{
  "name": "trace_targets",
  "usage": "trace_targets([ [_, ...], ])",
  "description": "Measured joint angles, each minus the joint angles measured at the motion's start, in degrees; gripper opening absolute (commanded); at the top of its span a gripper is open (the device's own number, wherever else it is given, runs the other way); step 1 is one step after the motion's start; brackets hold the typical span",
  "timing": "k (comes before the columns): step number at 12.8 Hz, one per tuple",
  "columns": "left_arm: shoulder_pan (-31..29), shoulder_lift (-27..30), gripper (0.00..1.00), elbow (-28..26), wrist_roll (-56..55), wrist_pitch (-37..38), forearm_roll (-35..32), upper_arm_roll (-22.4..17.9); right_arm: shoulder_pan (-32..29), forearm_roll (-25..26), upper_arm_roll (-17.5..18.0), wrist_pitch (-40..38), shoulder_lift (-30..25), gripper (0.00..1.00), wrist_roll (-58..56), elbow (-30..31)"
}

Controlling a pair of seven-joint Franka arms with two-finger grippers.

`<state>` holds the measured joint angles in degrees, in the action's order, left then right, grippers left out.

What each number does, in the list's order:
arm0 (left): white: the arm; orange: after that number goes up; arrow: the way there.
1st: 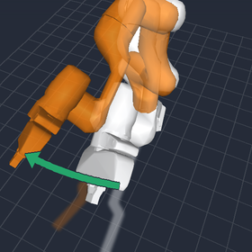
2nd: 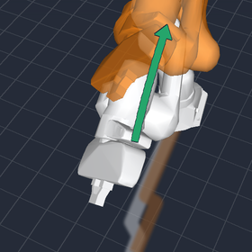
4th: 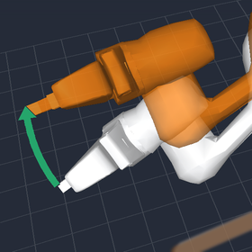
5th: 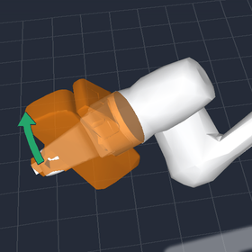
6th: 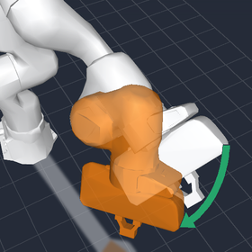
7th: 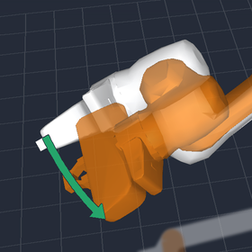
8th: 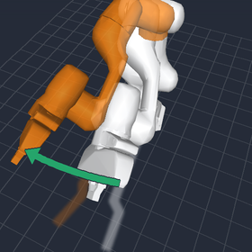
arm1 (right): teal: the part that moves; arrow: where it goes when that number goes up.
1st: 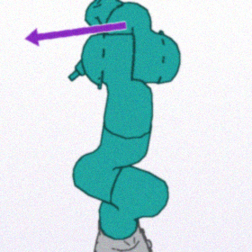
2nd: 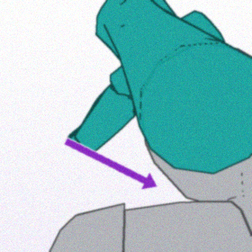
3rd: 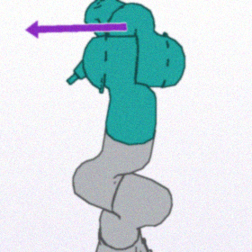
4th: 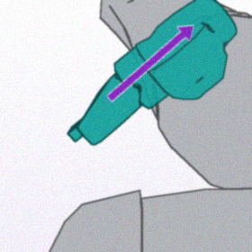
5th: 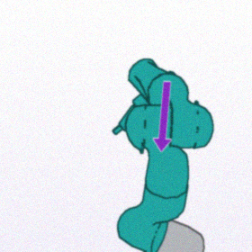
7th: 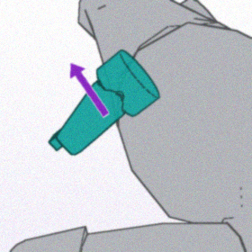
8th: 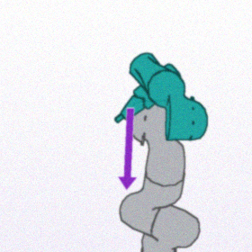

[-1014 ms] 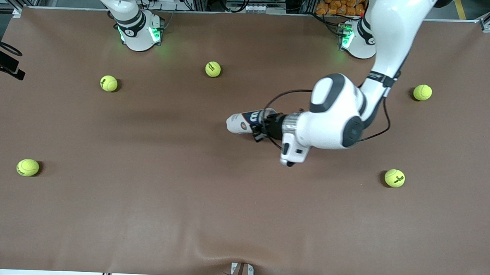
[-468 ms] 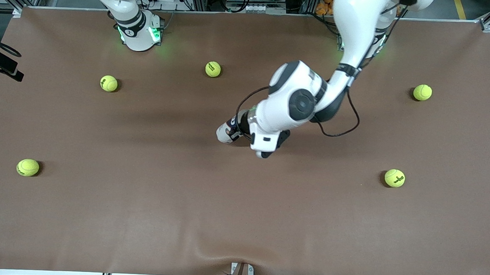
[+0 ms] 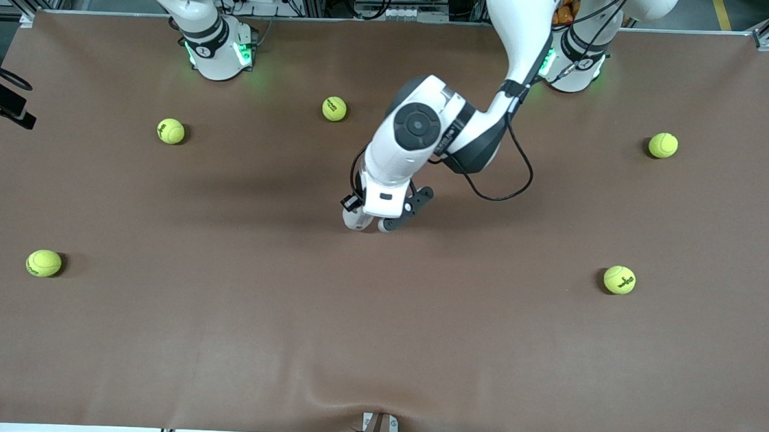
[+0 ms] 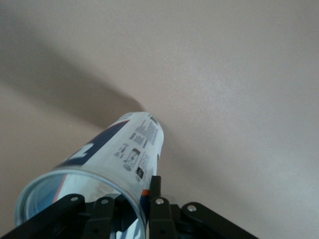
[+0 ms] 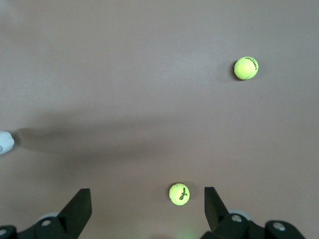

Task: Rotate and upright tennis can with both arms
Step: 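Lift the can with the left gripper and rotate it upright, then lower the upright can onto the table and open the left gripper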

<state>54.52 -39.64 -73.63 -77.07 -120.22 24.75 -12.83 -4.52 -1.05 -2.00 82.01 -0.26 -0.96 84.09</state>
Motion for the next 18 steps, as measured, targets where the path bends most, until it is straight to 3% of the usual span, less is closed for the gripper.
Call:
trace_targets([
  [3,0.89,-0.44,0.0,0.03,-0.06,0.06,-3.44,-0.02,0.0,0.0,0.0,0.03,0.0,1.0,0.0,0.0],
  [6,1.67,-1.19,0.09,0.03,-0.06,0.08,-4.61,-0.03,0.0,-0.31,0.0,0.08,0.0,1.0,0.0,0.0],
  [8,2.04,-1.56,0.35,0.05,-0.06,0.08,-4.73,-0.03,0.0,-0.33,0.0,-0.07,0.0,1.0,0.0,0.0],
  [9,2.23,-1.73,0.57,0.04,-0.06,0.08,-4.77,-0.03,0.0,-0.32,0.0,-0.14,0.0,1.0,-0.03,0.0],
  [10,2.4,-1.89,1.0,0.04,-0.06,0.08,-4.77,-0.03,0.0,-0.32,0.0,-0.31,0.0,1.0,-0.09,0.0],
  [18,2.56,-1.35,1.0,1.95,-0.06,0.03,-4.78,-0.18,0.1,-0.31,0.21,-1.52,0.0,1.0,-3.03,0.02],
])
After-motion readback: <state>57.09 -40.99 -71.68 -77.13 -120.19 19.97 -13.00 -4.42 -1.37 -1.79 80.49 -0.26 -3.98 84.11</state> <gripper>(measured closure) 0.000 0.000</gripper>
